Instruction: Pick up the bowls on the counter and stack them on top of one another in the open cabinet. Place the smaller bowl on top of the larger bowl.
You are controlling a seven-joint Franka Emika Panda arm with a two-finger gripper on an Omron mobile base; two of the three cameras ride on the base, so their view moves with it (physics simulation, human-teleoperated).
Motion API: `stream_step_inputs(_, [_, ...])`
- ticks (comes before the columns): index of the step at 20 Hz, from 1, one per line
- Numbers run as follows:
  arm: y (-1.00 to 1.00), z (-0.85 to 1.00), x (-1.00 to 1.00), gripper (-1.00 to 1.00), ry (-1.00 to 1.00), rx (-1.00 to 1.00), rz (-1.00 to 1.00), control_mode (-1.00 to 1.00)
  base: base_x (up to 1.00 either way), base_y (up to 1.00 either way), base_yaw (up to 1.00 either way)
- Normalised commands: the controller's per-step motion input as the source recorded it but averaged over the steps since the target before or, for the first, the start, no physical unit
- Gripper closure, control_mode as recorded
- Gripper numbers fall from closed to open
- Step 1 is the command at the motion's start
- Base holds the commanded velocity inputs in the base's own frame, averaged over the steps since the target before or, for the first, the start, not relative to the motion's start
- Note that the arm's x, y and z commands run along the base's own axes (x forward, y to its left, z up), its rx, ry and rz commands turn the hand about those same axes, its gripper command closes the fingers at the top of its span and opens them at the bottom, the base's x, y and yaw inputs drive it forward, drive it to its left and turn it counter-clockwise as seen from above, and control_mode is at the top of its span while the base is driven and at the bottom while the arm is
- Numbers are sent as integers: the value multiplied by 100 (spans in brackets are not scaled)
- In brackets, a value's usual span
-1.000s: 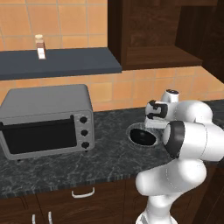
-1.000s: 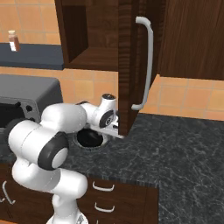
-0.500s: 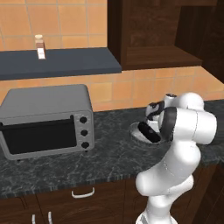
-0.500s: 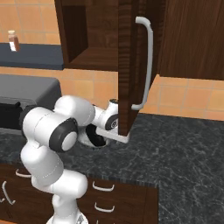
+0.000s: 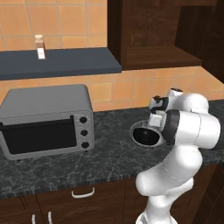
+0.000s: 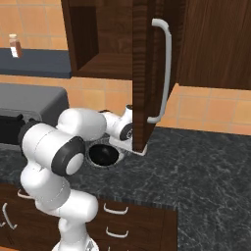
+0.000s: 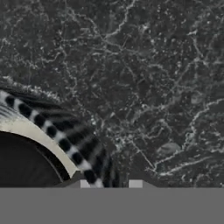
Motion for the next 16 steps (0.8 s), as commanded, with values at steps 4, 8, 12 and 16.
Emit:
stream_step_inputs(4, [-2, 100, -72, 100, -27, 9, -15, -100, 0, 0, 0])
stream_step_inputs(8, [0, 100, -82, 100, -31, 14, -27, -100, 0, 0, 0])
stream_step_inputs(12, [0, 100, -77, 100, -33, 18, -32, -100, 0, 0, 0])
stream_step_inputs(16, [0, 100, -58, 100, -34, 15, -31, -100, 0, 0, 0])
